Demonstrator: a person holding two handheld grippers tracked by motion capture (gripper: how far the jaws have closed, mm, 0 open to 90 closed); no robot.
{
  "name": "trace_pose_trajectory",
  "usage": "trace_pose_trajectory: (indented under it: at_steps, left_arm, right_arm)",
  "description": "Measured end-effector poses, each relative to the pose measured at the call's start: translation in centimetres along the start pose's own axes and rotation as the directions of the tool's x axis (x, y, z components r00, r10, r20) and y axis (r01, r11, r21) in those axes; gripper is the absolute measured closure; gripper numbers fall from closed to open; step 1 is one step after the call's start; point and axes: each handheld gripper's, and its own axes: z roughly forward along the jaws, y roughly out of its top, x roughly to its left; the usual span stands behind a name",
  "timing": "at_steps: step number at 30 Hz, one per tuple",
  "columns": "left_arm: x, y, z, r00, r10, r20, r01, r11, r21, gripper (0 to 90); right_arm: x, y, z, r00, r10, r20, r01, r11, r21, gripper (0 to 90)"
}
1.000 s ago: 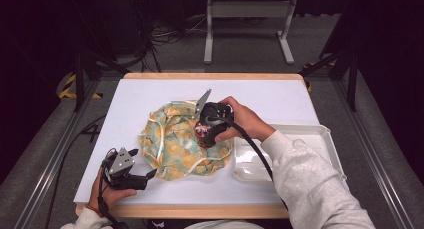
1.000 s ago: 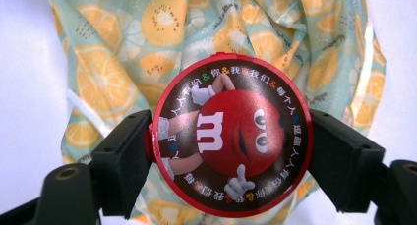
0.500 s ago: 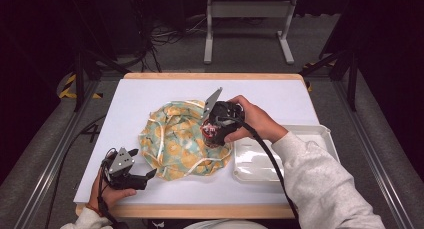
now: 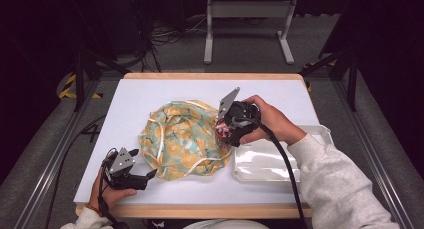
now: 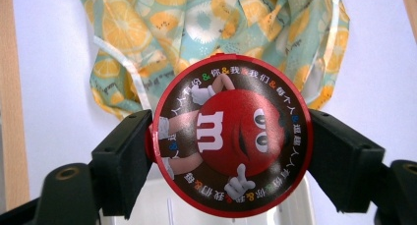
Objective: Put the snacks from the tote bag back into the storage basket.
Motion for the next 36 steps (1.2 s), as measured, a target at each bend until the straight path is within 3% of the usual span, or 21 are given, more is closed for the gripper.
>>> trace_pose_trajectory:
  at_steps: [8, 19, 36]
  left_arm:
    - [0.0, 0.0, 0.0, 1.0000, 0.002, 0.000, -0.002, 1.0000, 0.002, 6.7]
    - [-0.1, 0.0, 0.1, 1.0000, 0.002, 0.003, -0.002, 1.0000, 0.001, 6.7]
    - [-0.1, 0.0, 0.1, 1.0000, 0.005, 0.001, -0.005, 1.0000, 0.007, 6.7]
  right_arm:
    - [0.0, -2.1, -1.1, 0.9998, 0.005, 0.019, -0.005, 1.000, -0.001, 23.8]
    - [0.0, -4.9, -1.5, 0.9991, 0.032, 0.028, -0.034, 0.998, 0.045, 23.8]
    - [0.0, -7.7, -2.0, 0.9981, 0.059, 0.019, -0.061, 0.993, 0.098, 23.8]
